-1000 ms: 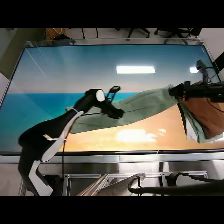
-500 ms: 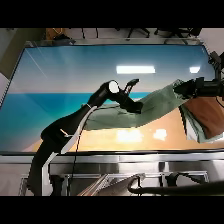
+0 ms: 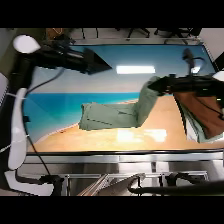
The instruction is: Fold the shirts.
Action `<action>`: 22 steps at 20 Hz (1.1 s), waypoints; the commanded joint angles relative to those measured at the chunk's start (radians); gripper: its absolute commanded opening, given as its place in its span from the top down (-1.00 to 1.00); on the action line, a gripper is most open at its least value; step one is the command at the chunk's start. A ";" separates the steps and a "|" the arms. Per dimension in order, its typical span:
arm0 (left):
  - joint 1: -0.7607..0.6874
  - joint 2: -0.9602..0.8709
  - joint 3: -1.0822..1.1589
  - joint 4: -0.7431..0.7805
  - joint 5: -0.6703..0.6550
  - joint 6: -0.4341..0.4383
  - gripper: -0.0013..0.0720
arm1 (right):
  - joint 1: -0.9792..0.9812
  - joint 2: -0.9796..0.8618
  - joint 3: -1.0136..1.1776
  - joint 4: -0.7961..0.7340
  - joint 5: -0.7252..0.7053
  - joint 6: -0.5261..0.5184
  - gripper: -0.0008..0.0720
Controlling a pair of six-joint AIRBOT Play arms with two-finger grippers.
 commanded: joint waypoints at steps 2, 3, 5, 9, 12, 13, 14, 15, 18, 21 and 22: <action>0.172 0.179 -0.003 -0.059 -0.030 0.010 0.93 | 0.500 -0.105 -0.013 0.010 -0.604 -0.109 0.93; 0.191 0.204 -0.003 -0.059 -0.036 0.017 0.93 | 0.610 -0.154 -0.013 0.010 -0.760 -0.161 0.93; 0.214 0.242 -0.003 -0.058 -0.059 0.018 0.93 | 0.803 -0.286 -0.012 0.011 -1.092 -0.260 0.56; 0.214 0.283 -0.003 -0.058 -0.087 0.018 0.93 | 0.875 -0.417 -0.008 -0.022 -1.198 -0.281 -0.22; 0.214 0.302 -0.003 -0.058 -0.088 0.018 0.93 | 0.743 -0.335 -0.008 -0.024 -0.996 -0.264 -0.21; 0.214 0.304 -0.003 -0.060 -0.088 0.018 0.93 | 0.681 -0.294 -0.008 -0.027 -0.915 -0.265 -0.21; 0.214 0.304 -0.003 -0.060 -0.089 0.018 0.93 | 0.607 -0.253 -0.008 -0.028 -0.825 -0.265 -0.21; 0.214 0.304 -0.003 -0.059 -0.093 0.018 0.93 | 0.529 -0.218 -0.008 -0.029 -0.729 -0.253 -0.22; 0.214 0.304 -0.003 -0.060 -0.106 0.018 0.93 | 0.257 -0.154 -0.008 -0.201 -0.446 -0.035 -0.34; 0.214 0.304 -0.003 -0.059 -0.106 0.017 0.93 | 0.073 -0.174 -0.011 -0.420 -0.224 0.111 -0.69; 0.214 0.303 -0.003 -0.059 -0.106 0.017 0.93 | 0.043 -0.194 -0.011 -0.454 -0.173 0.109 -0.69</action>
